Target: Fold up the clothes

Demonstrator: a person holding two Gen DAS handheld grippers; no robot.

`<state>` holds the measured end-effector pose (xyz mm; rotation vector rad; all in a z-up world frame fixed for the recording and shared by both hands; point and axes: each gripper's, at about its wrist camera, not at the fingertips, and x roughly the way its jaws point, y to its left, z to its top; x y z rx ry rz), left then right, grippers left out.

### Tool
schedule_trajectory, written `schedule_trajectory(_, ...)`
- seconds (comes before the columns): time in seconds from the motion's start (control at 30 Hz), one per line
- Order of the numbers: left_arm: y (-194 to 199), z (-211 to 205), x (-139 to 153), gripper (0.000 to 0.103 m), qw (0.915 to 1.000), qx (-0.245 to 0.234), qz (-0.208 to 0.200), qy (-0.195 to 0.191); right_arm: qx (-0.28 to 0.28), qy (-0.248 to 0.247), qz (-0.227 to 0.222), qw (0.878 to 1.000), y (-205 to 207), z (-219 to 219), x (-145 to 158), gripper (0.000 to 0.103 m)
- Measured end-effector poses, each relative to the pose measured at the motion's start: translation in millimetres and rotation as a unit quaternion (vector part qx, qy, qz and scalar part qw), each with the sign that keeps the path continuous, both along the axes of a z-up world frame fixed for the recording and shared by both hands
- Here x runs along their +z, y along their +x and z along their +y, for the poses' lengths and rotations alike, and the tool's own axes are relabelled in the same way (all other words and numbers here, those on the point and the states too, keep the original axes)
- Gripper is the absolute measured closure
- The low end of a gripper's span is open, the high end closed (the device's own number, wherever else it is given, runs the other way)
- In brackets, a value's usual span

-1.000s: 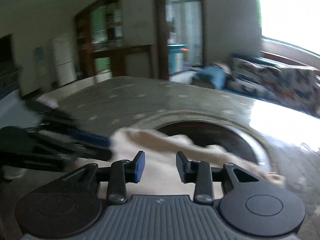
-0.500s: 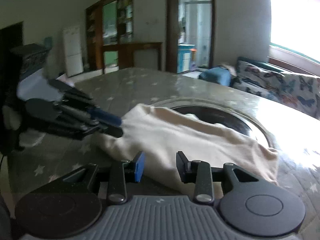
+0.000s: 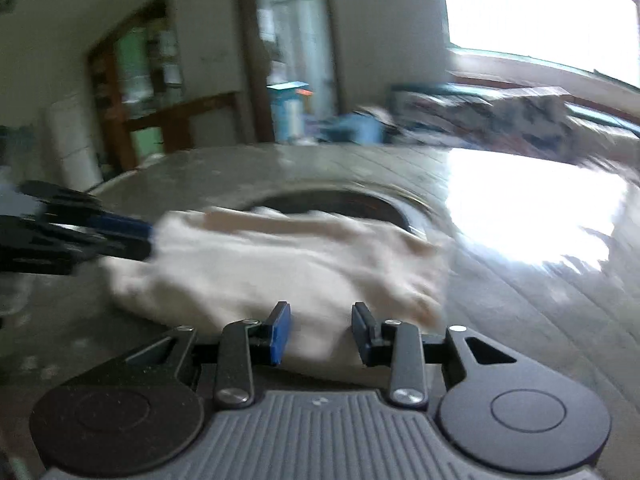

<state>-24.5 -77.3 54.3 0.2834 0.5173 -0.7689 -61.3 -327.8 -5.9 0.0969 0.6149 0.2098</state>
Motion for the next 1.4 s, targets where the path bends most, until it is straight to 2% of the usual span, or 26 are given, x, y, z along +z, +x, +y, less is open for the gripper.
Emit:
schedule_trajectory(0.1, 4, -14, -3, 0.079, 0.9999, -0.013, 0.004, 0.001, -0.018, 0.035, -0.001, 0.999, -6, -19, 3, 0.070)
schedule_trajectory(0.2, 9, -26, -10, 0.079, 0.9996, -0.023, 0.014, 0.003, -0.024, 0.032, -0.023, 0.999, -9, -23, 14, 0.070)
schedule_trajectory(0.43, 10, -40, -30, 0.078, 0.9989, -0.034, 0.029, 0.009, -0.018, 0.025, -0.005, 1.000, 3, -23, 1, 0.070)
schedule_trajectory(0.6, 13, -36, -22, 0.077, 0.9991, -0.031, 0.031, 0.001, -0.017, 0.022, -0.030, 0.999, 10, -21, 24, 0.070)
schedule_trajectory(0.7, 23, -37, -16, 0.077, 0.9997, -0.014, 0.022, -0.003, -0.002, 0.017, -0.033, 0.999, 34, -11, 31, 0.070)
schedule_trajectory(0.87, 55, -41, -13, 0.077, 0.9988, 0.042, 0.024, -0.004, 0.033, -0.003, -0.012, 0.999, 86, 17, 22, 0.070)
schedule_trajectory(1.0, 89, -39, -21, 0.078, 0.9933, 0.091, 0.070, -0.013, 0.037, -0.023, 0.017, 0.999, 119, 30, 9, 0.069)
schedule_trajectory(1.07, 104, -36, -25, 0.078, 0.9891, 0.110, 0.094, -0.024, 0.035, -0.038, 0.033, 0.998, 132, 35, 2, 0.067)
schedule_trajectory(1.1, 110, -35, -28, 0.078, 0.9872, 0.119, 0.103, -0.027, 0.033, -0.045, 0.042, 0.998, 138, 38, -1, 0.062)
schedule_trajectory(1.17, 114, -34, -28, 0.078, 0.9860, 0.124, 0.108, -0.028, 0.035, -0.052, 0.042, 0.997, 139, 39, -2, 0.060)
schedule_trajectory(1.4, 90, -13, -14, 0.076, 0.9882, 0.127, 0.080, -0.031, 0.006, -0.025, 0.006, 1.000, 105, 11, 15, 0.038)
